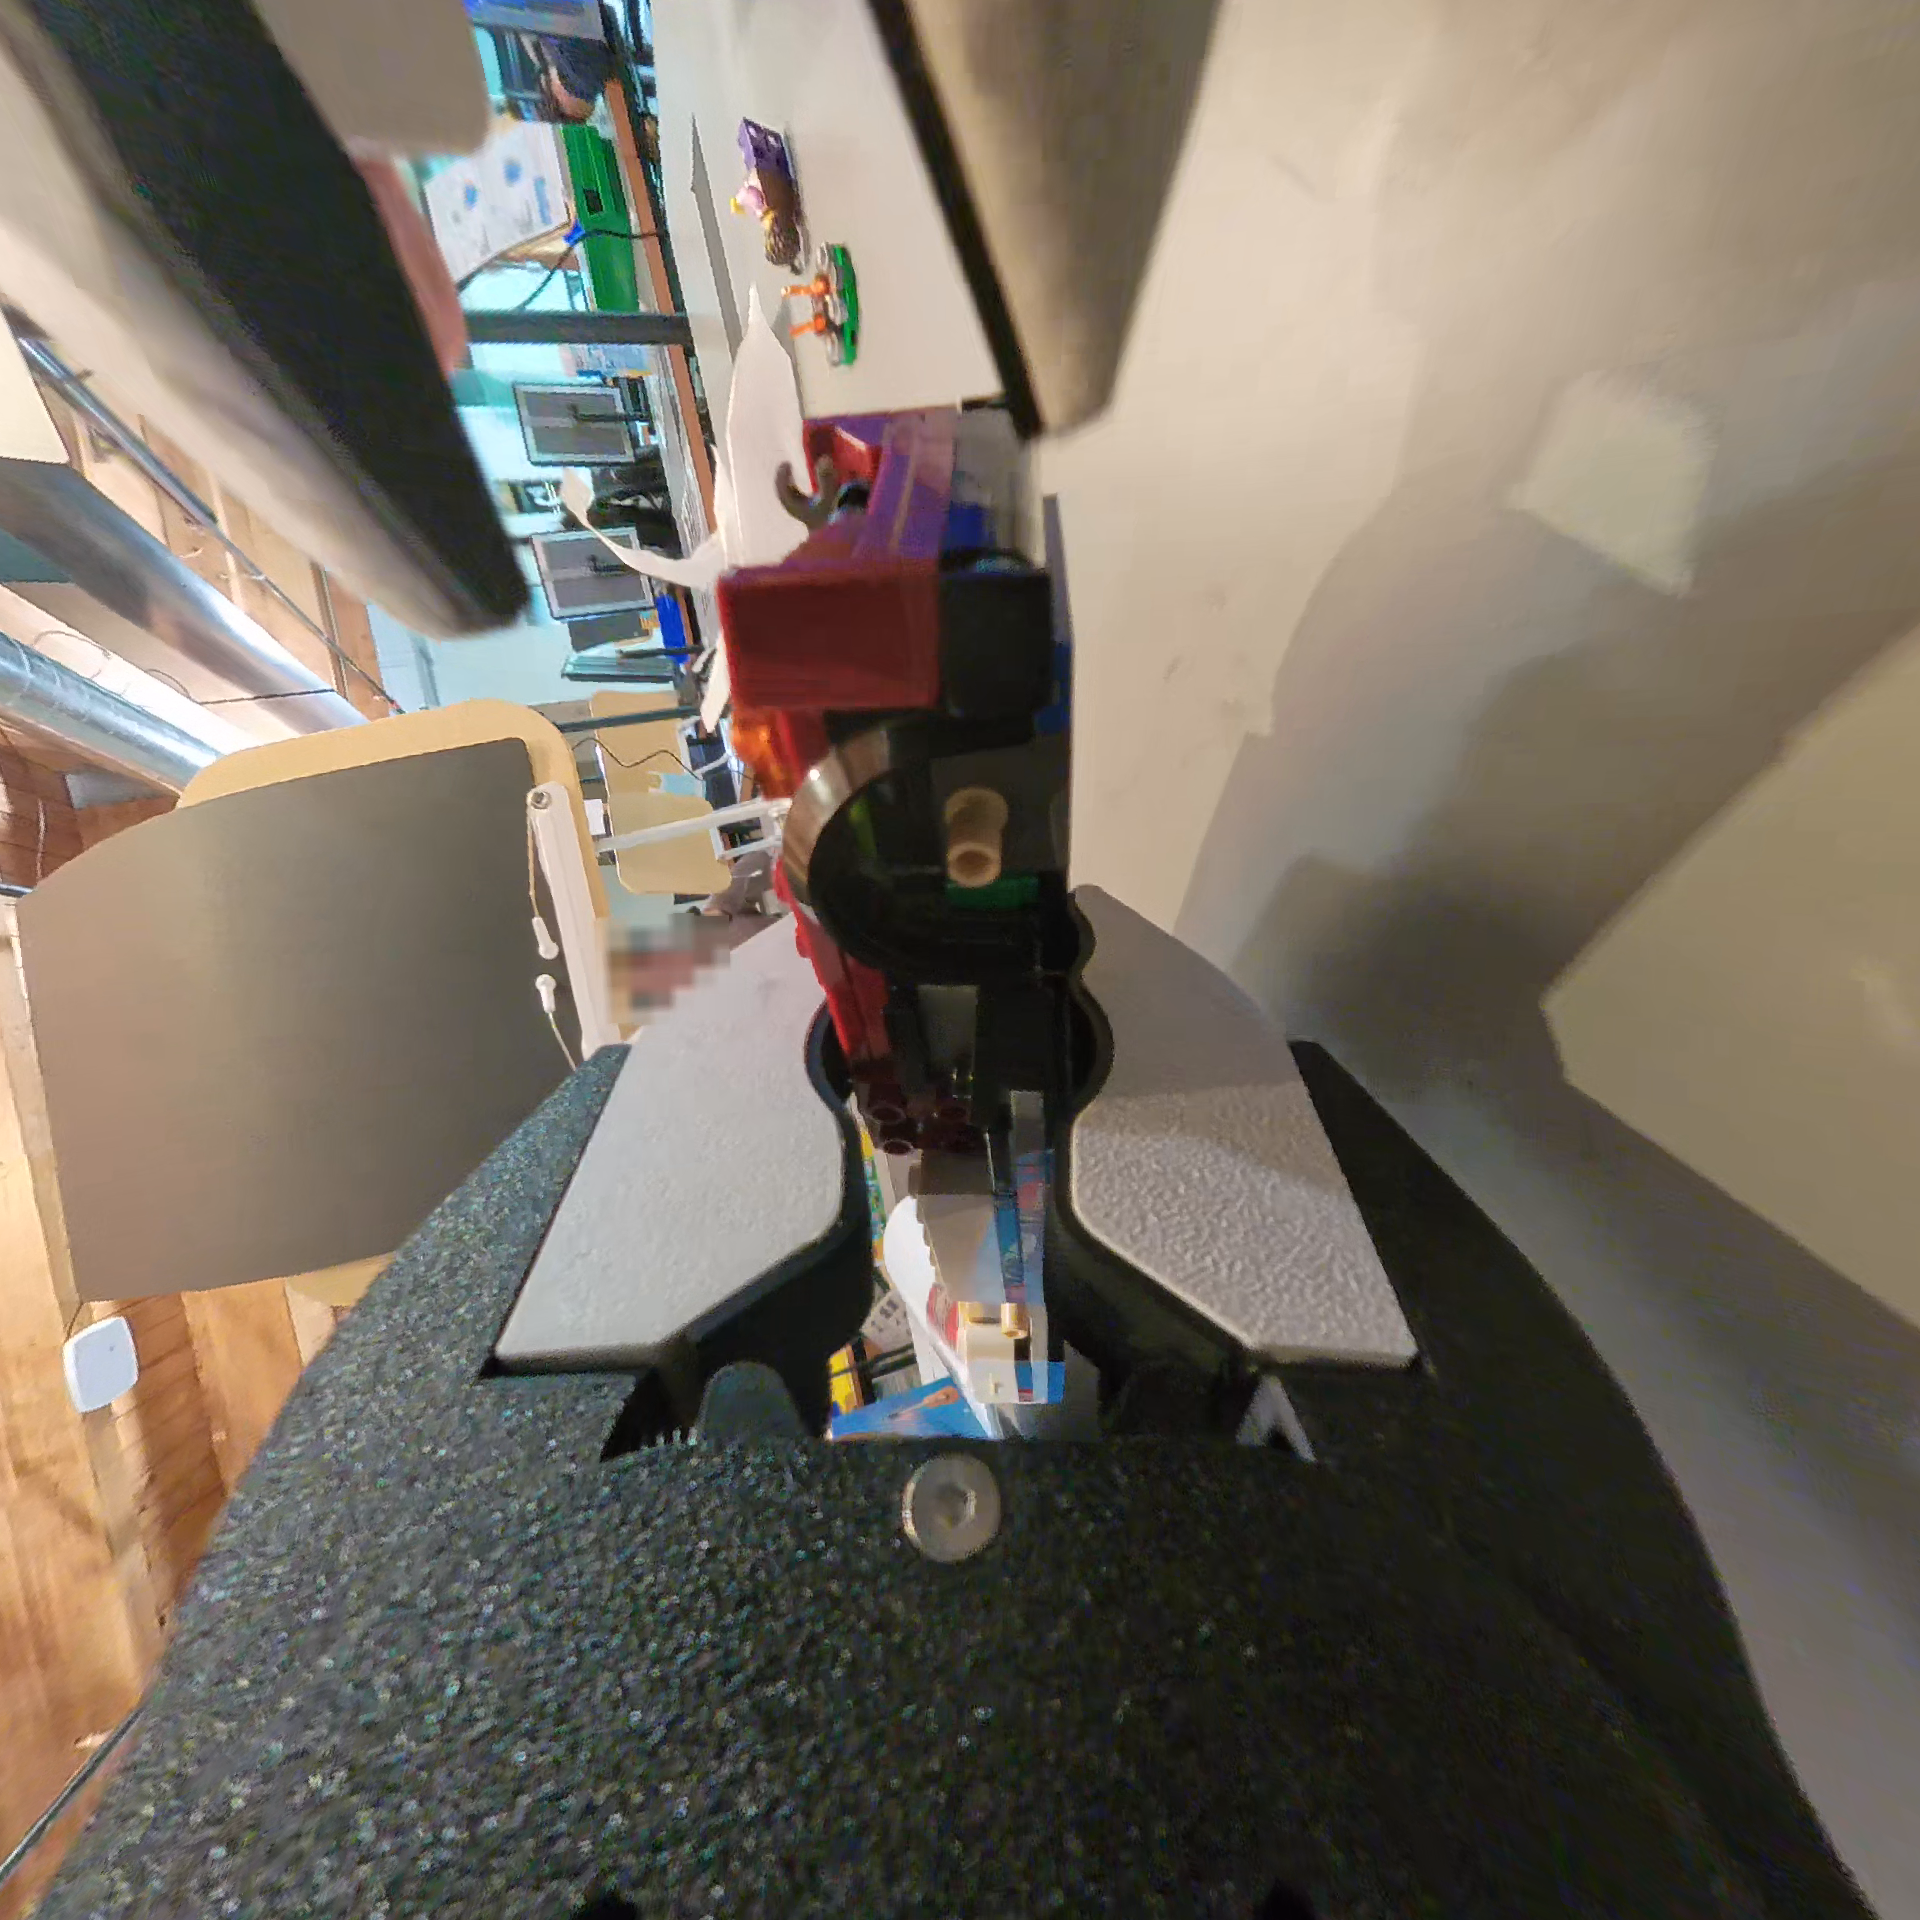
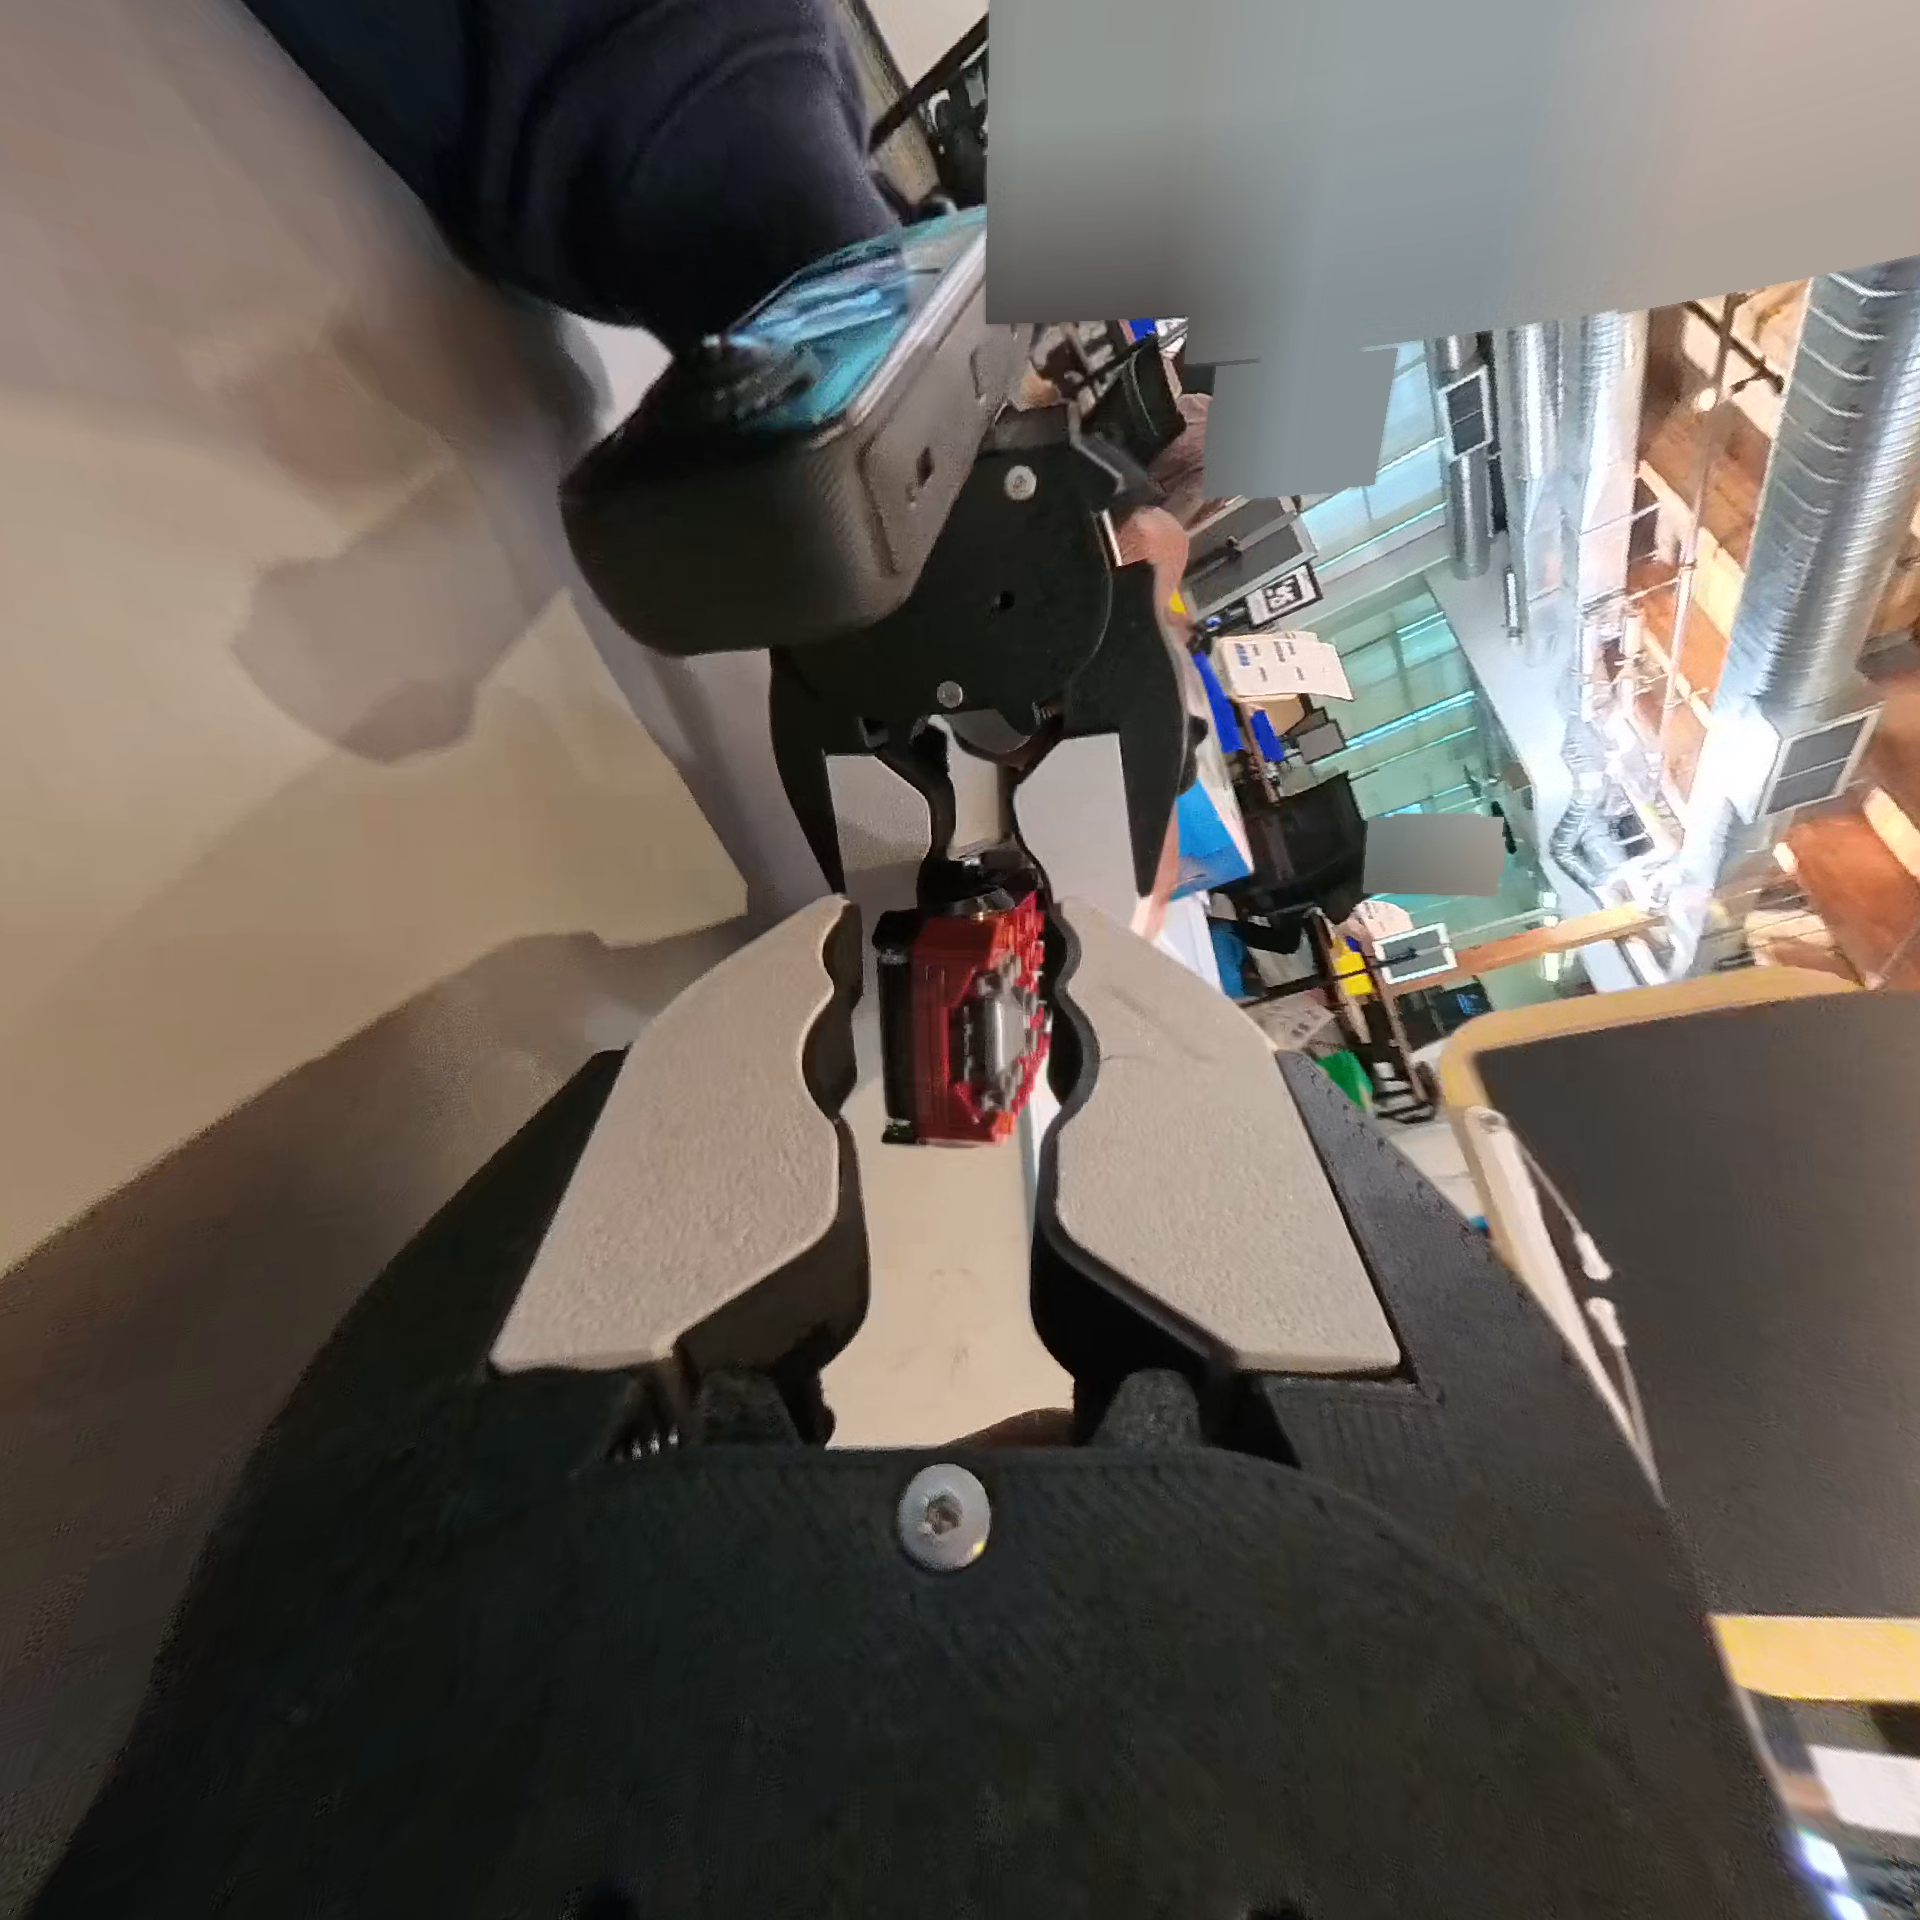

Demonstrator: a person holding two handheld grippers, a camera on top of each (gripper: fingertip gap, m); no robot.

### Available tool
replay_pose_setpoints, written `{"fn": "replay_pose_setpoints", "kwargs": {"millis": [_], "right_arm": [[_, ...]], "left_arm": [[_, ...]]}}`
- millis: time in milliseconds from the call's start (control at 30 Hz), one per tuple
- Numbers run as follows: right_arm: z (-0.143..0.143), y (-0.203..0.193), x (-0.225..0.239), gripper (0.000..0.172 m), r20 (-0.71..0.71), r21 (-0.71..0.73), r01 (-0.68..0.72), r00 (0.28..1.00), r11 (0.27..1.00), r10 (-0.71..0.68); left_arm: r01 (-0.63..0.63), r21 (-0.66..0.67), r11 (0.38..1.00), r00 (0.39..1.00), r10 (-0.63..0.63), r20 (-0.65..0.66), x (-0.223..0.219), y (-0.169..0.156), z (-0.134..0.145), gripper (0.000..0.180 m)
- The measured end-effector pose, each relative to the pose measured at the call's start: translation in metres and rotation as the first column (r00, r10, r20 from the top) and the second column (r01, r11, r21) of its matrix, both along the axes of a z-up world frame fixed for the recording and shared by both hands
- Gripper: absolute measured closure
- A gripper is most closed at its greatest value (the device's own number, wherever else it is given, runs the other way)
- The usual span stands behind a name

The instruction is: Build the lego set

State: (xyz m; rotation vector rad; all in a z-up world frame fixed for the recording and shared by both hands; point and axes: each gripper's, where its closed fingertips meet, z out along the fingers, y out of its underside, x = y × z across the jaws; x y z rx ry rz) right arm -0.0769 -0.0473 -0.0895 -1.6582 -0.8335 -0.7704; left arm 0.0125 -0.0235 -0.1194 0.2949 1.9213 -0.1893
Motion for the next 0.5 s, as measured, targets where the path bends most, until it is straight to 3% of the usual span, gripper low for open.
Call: {"fn": "replay_pose_setpoints", "kwargs": {"millis": [200,500], "right_arm": [[-0.007,-0.006,0.015,0.138,0.038,-0.032,0.059,0.998,0.998,-0.057],[0.0,-0.007,0.012,0.138,0.121,0.112,0.116,0.984,0.987,-0.13]], "left_arm": [[-0.019,-0.038,0.999,1.0,0.019,0.0,0.002,0.001,0.001,0.145],[-0.053,-0.085,0.995,0.998,0.055,0.023,0.004,0.0,0.0,0.144]]}}
